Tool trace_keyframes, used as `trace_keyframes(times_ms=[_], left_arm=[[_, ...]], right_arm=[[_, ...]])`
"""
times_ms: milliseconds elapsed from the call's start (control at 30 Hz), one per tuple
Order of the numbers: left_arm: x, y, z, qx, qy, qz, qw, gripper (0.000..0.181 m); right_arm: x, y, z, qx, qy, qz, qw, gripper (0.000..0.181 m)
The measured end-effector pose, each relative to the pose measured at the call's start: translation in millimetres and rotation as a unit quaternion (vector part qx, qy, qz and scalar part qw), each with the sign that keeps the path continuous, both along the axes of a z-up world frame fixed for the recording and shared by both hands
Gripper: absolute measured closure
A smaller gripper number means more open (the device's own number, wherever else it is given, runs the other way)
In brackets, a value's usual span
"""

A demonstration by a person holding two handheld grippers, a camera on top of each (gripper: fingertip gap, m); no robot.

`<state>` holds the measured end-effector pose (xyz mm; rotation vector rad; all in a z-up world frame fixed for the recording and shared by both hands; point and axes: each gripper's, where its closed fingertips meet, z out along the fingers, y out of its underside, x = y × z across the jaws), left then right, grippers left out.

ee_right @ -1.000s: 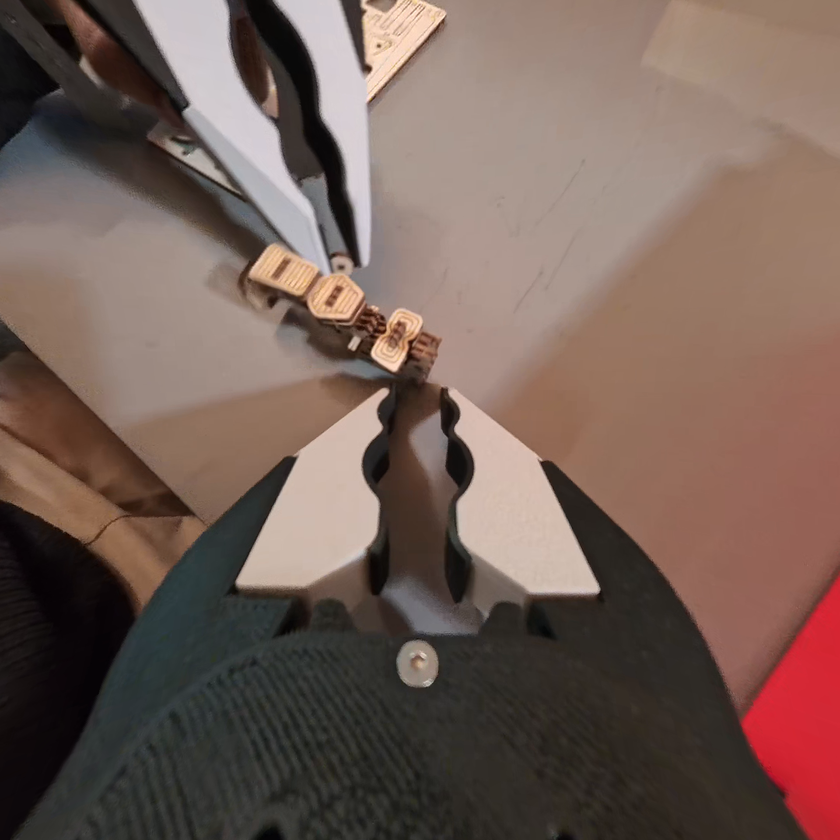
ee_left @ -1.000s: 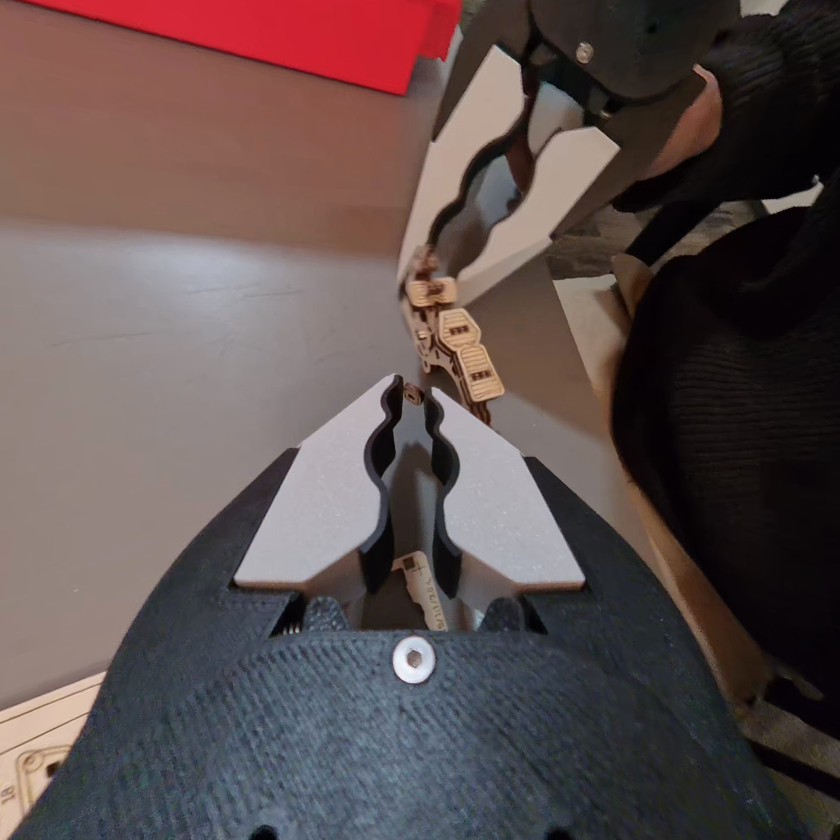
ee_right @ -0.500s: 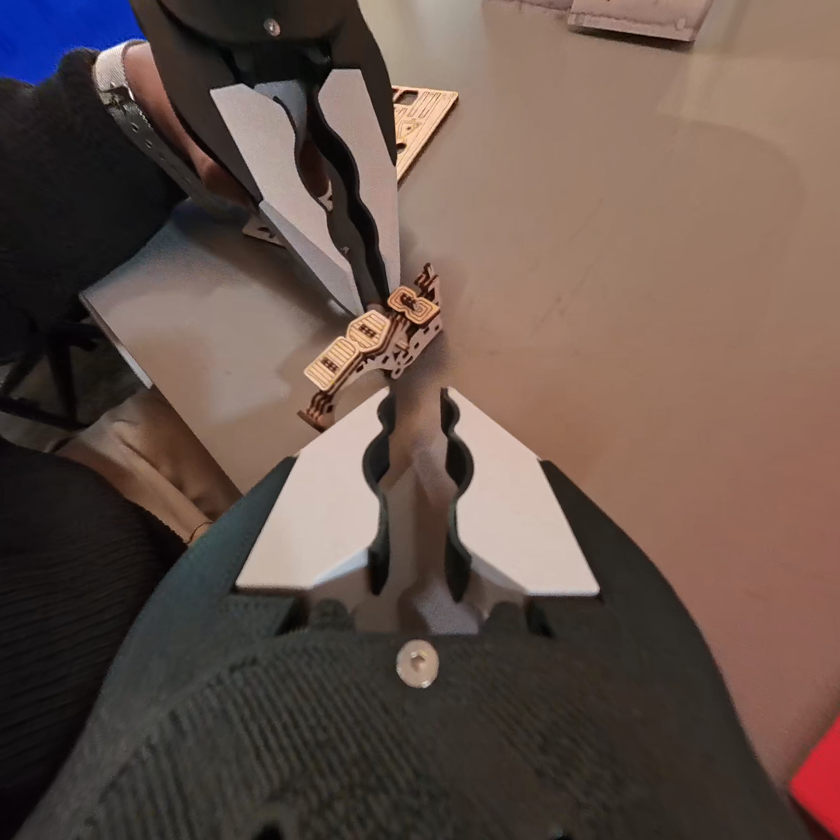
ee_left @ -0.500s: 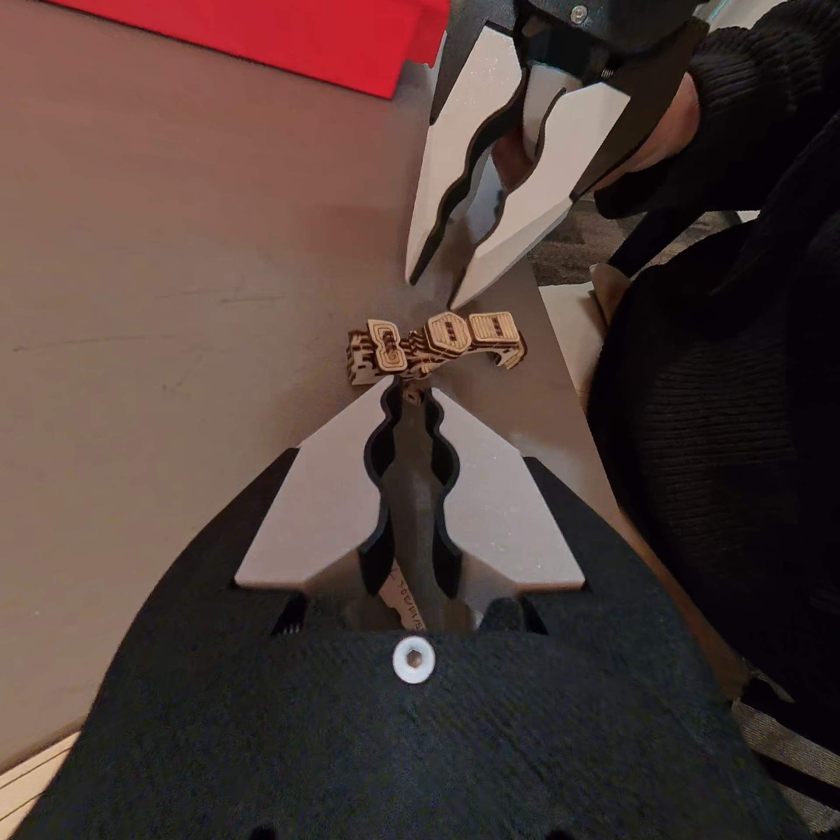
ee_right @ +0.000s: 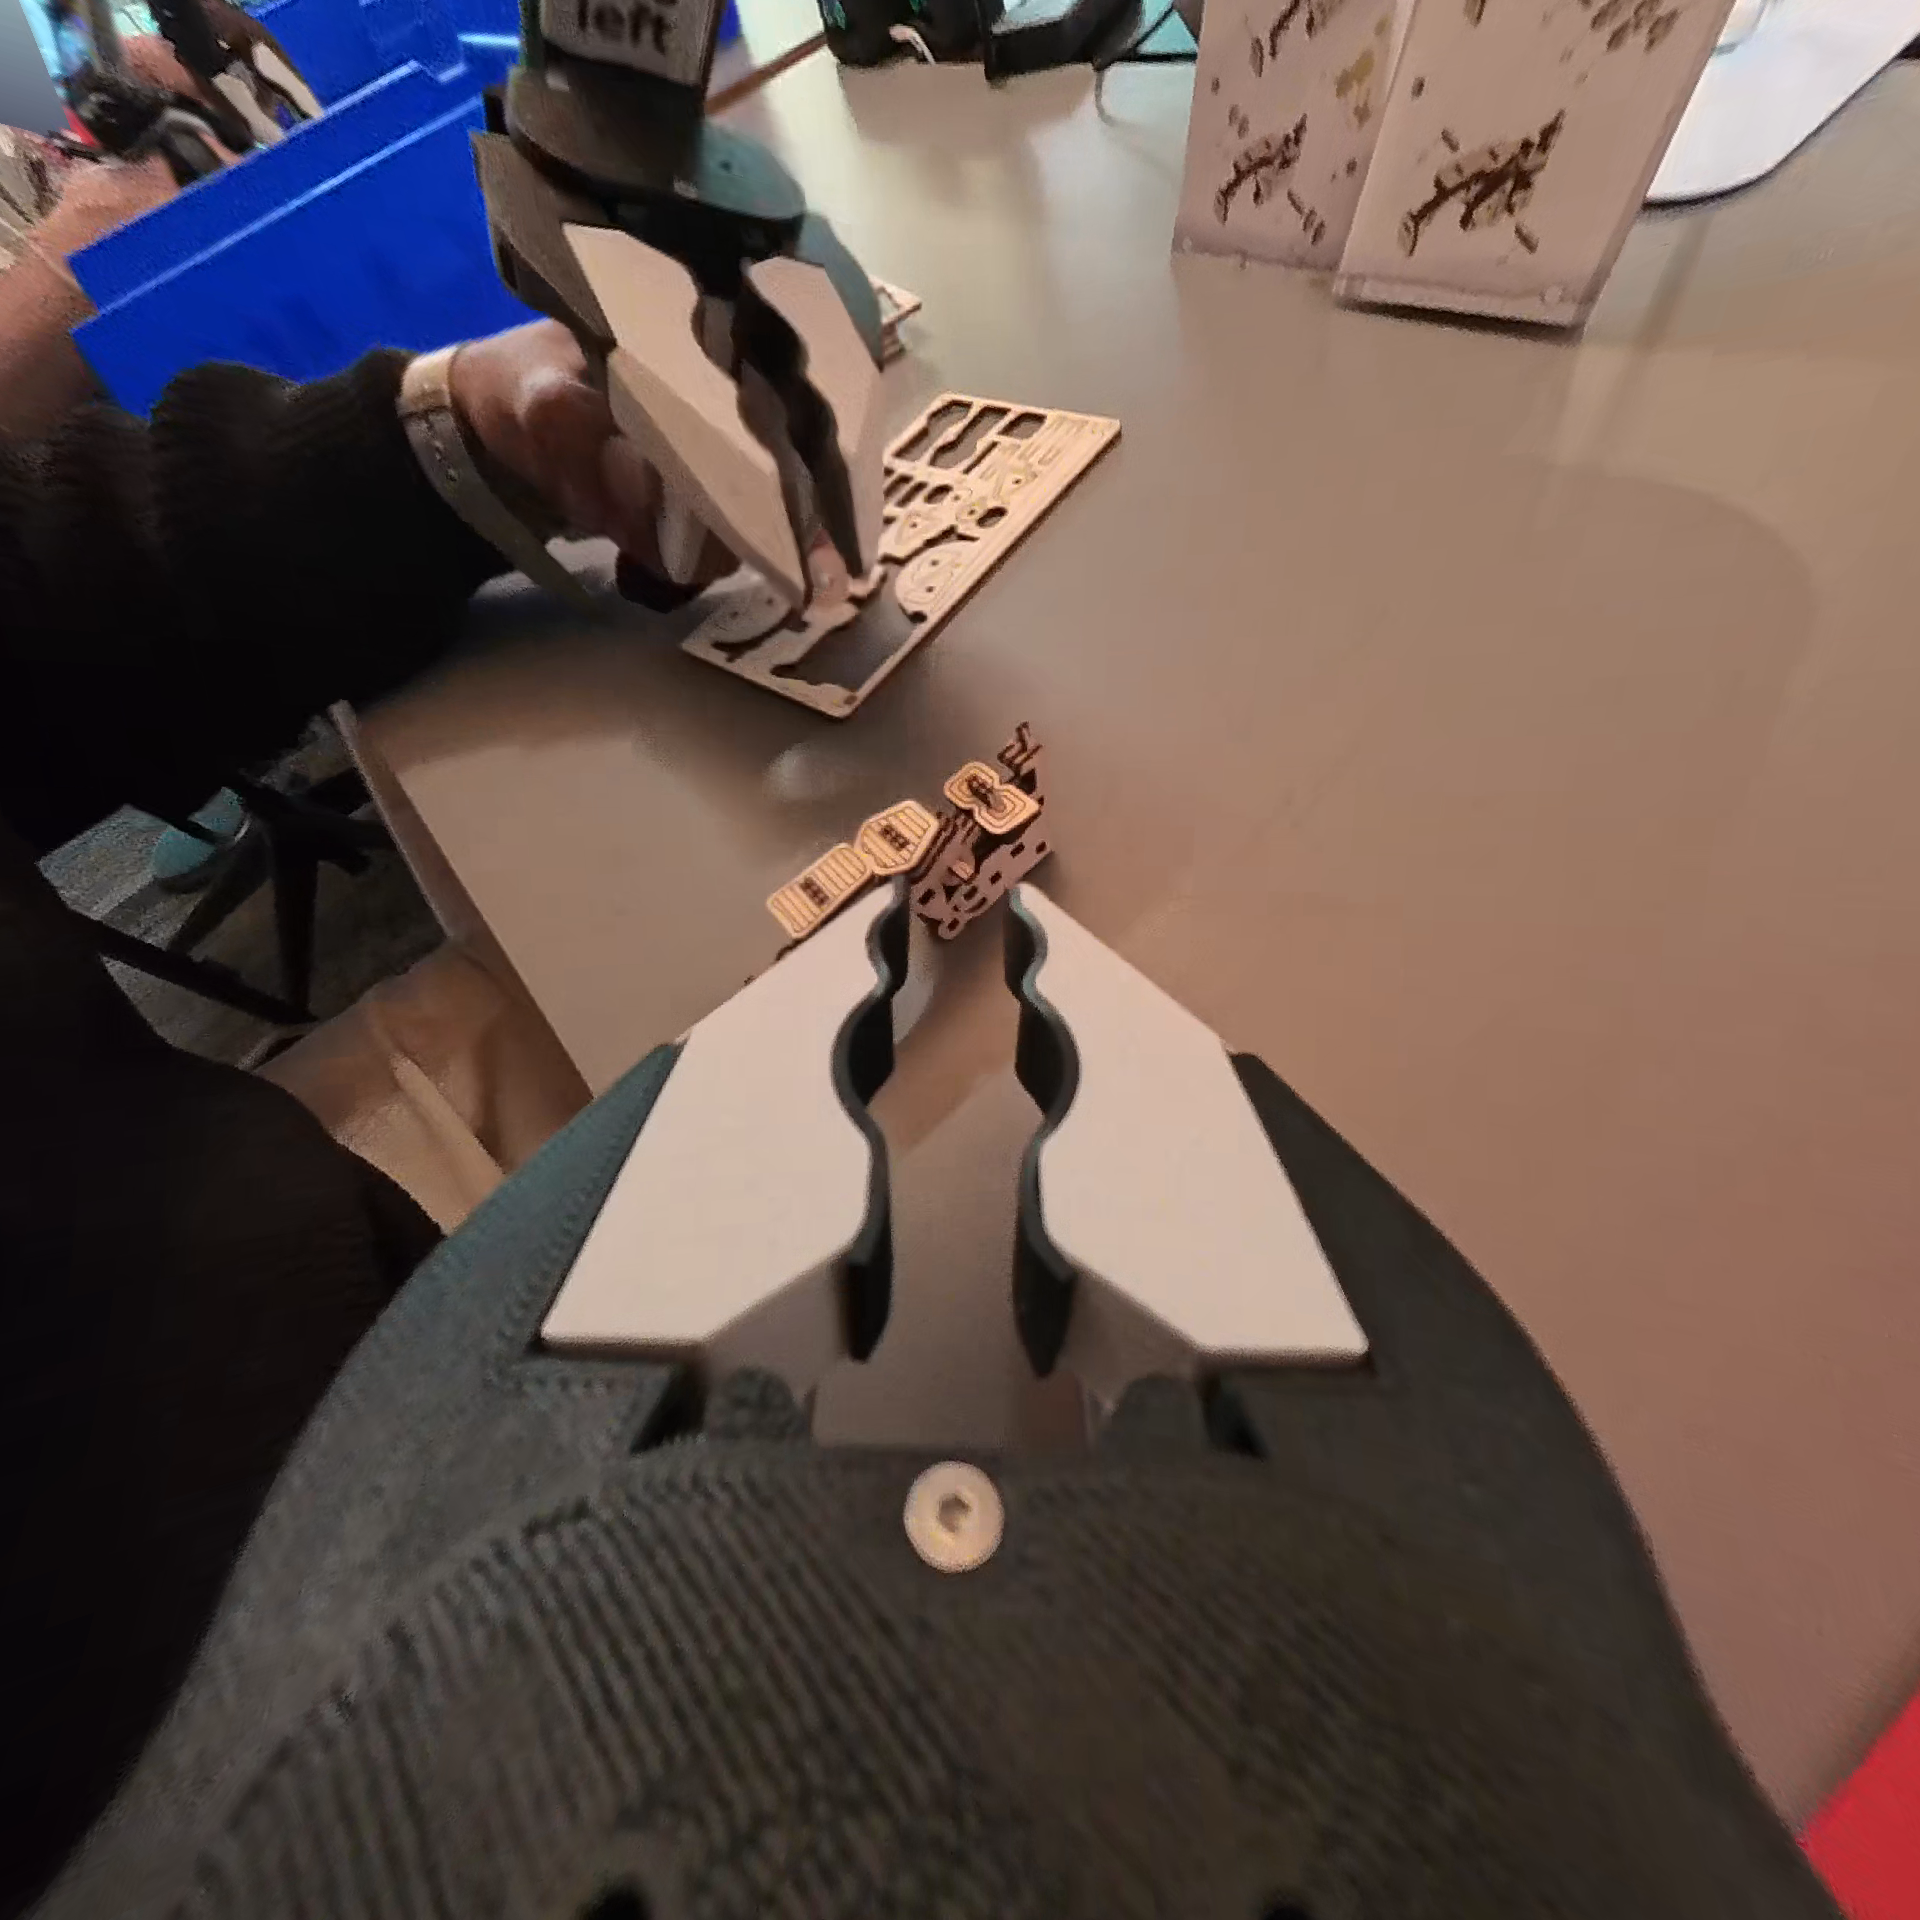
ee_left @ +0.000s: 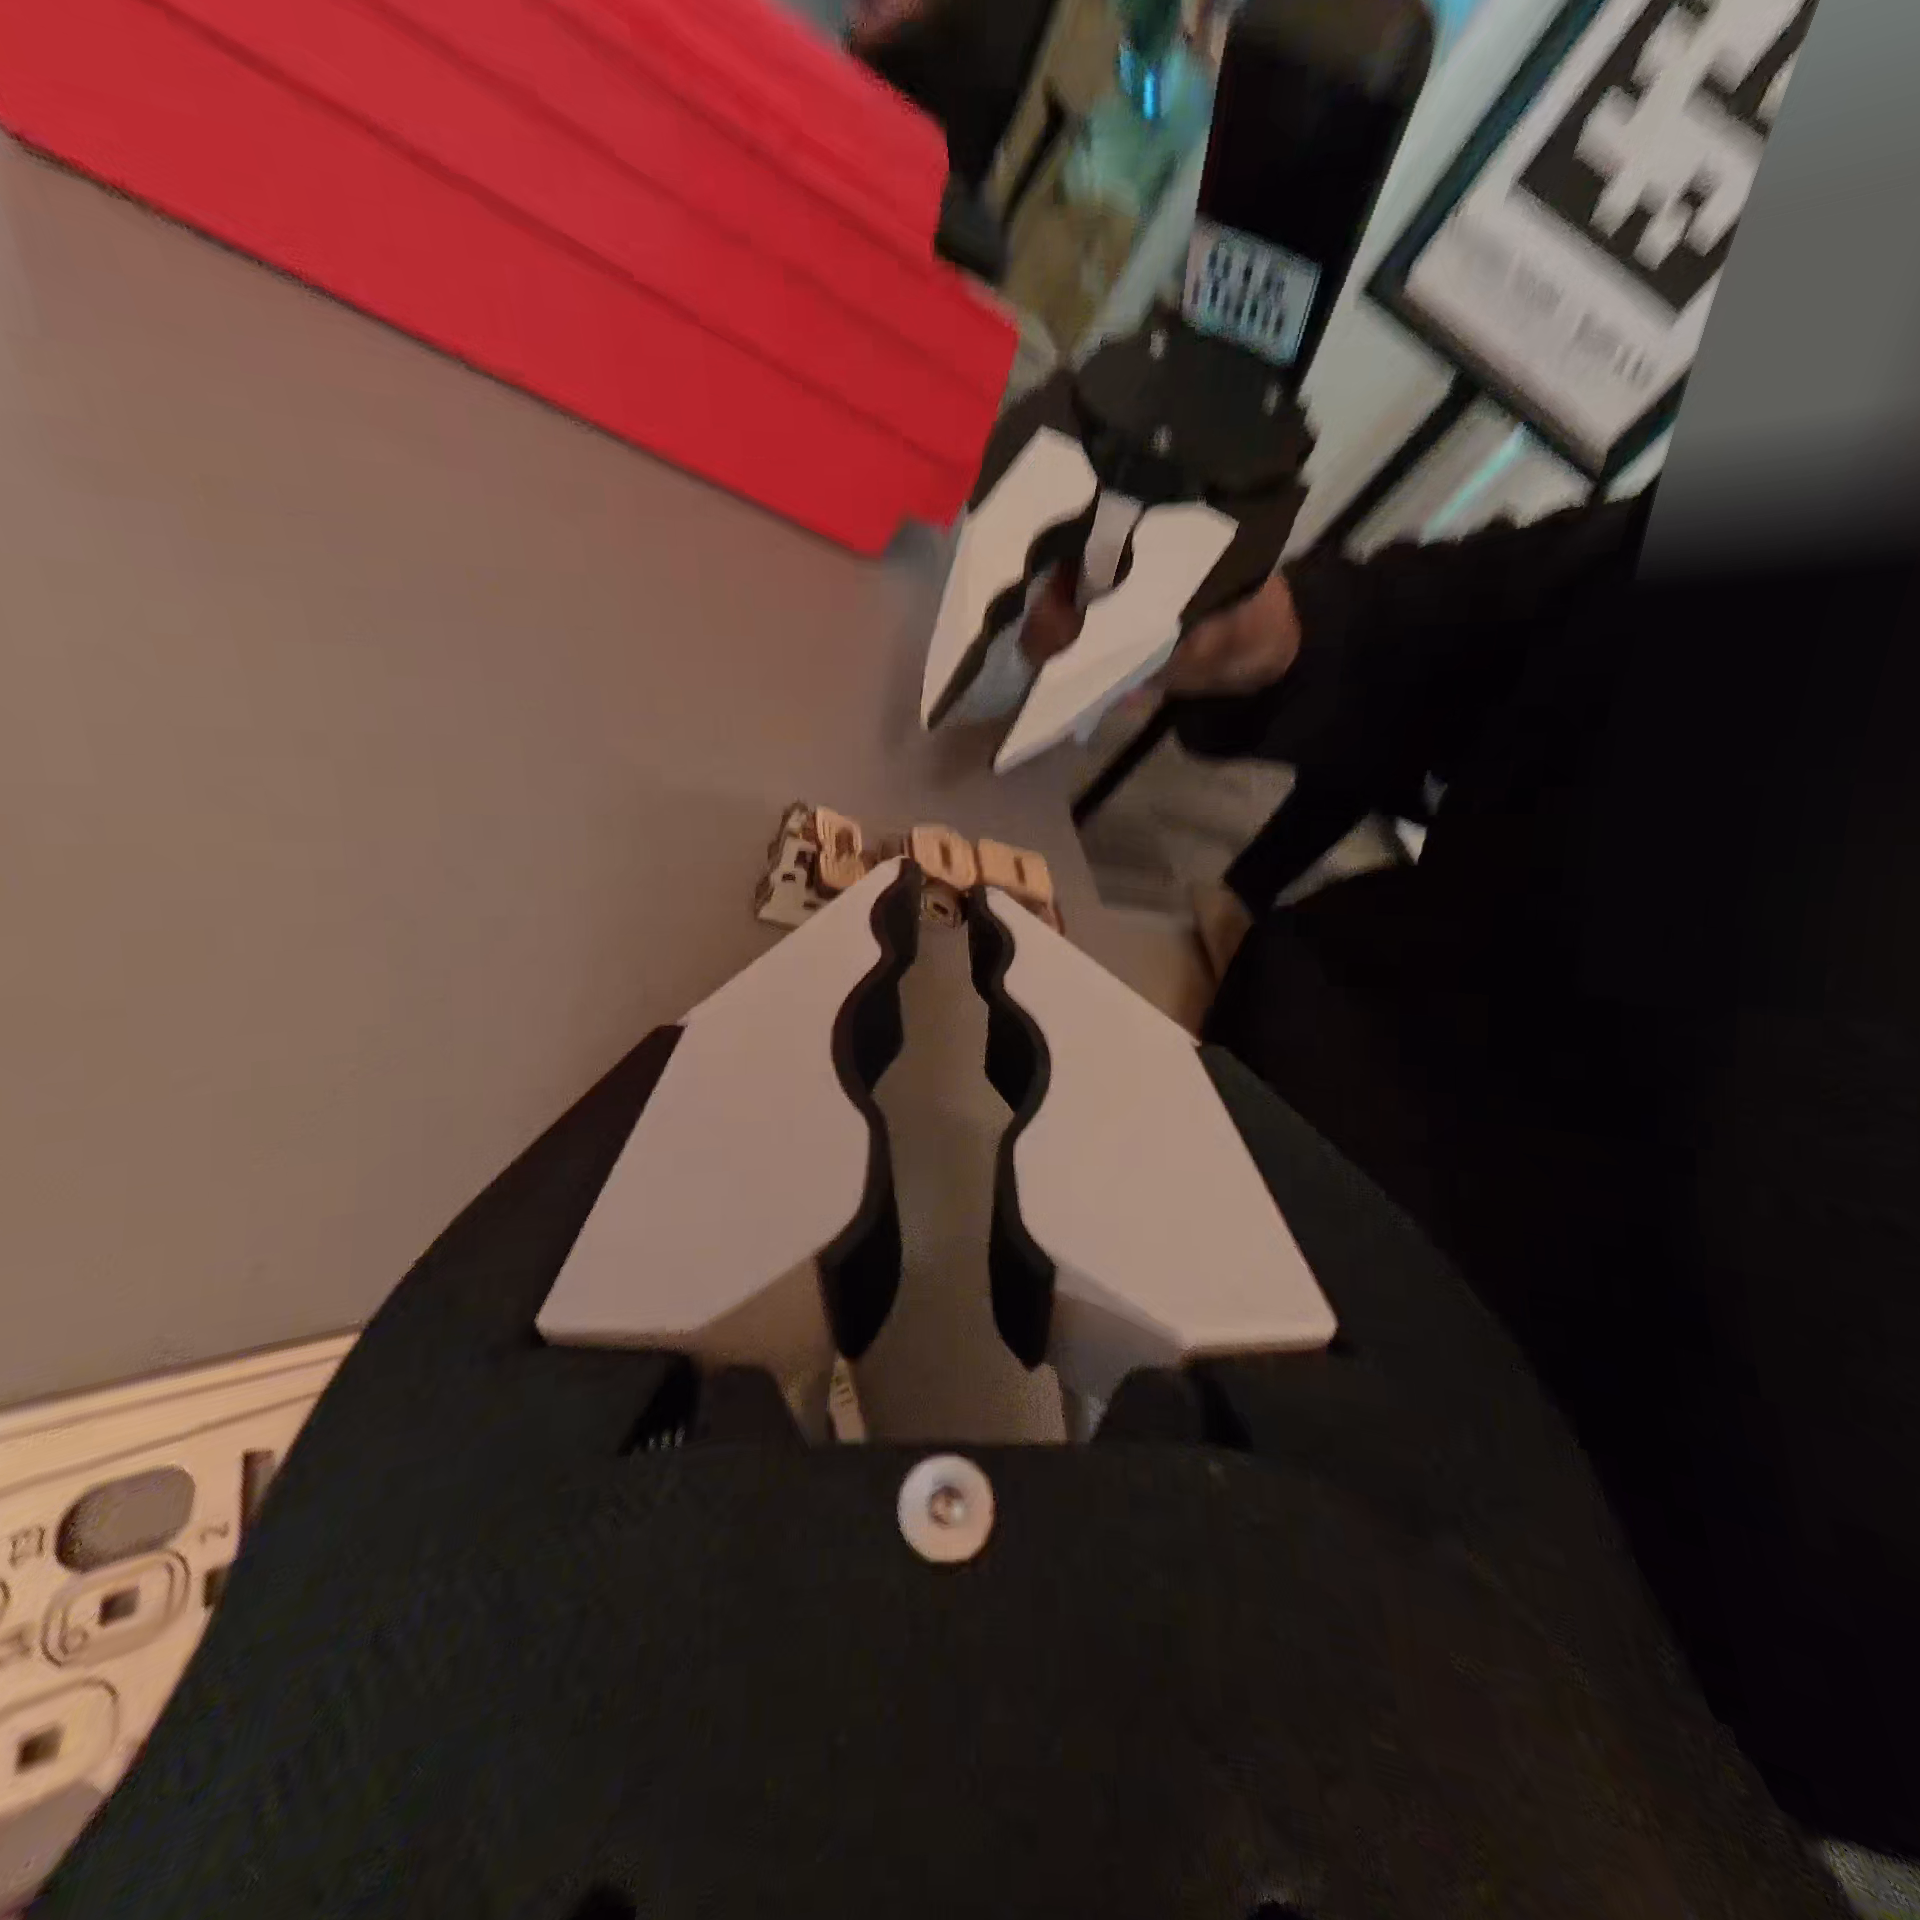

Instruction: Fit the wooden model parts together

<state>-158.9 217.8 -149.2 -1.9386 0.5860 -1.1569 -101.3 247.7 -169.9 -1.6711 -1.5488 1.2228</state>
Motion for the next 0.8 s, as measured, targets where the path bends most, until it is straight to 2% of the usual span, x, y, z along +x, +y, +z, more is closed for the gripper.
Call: trace_keyframes(times_ms=[33, 67, 133, 233, 400, 533, 800], left_arm=[[-4, 2, 7, 0.011, -0.020, 0.028, 0.999, 0.174], [-6, 3, 8, 0.019, -0.022, 0.054, 0.998, 0.174], [-7, 4, -1, 0.042, 0.024, 0.089, 0.995, 0.174], [7, -1, -10, 0.065, 0.083, 0.087, 0.991, 0.174], [15, 5, -17, 0.059, 0.093, 0.116, 0.987, 0.174], [3, 8, -9, 0.046, 0.055, 0.142, 0.987, 0.174], [-1, -4, 24, 0.043, -0.104, 0.108, 0.988, 0.174]], right_arm=[[1, 0, 2, 0.000, 0.006, 0.005, 1.000, 0.165], [1, -1, 4, -0.001, 0.012, 0.010, 1.000, 0.165], [2, -1, 6, -0.004, 0.018, 0.015, 1.000, 0.165], [4, -2, 5, -0.009, 0.020, 0.019, 1.000, 0.166], [1, 0, 5, -0.009, 0.027, 0.018, 0.999, 0.171], [-5, -2, 8, -0.015, 0.042, 0.025, 0.999, 0.170], [-22, -8, 40, 0.012, 0.123, 0.049, 0.991, 0.169]])
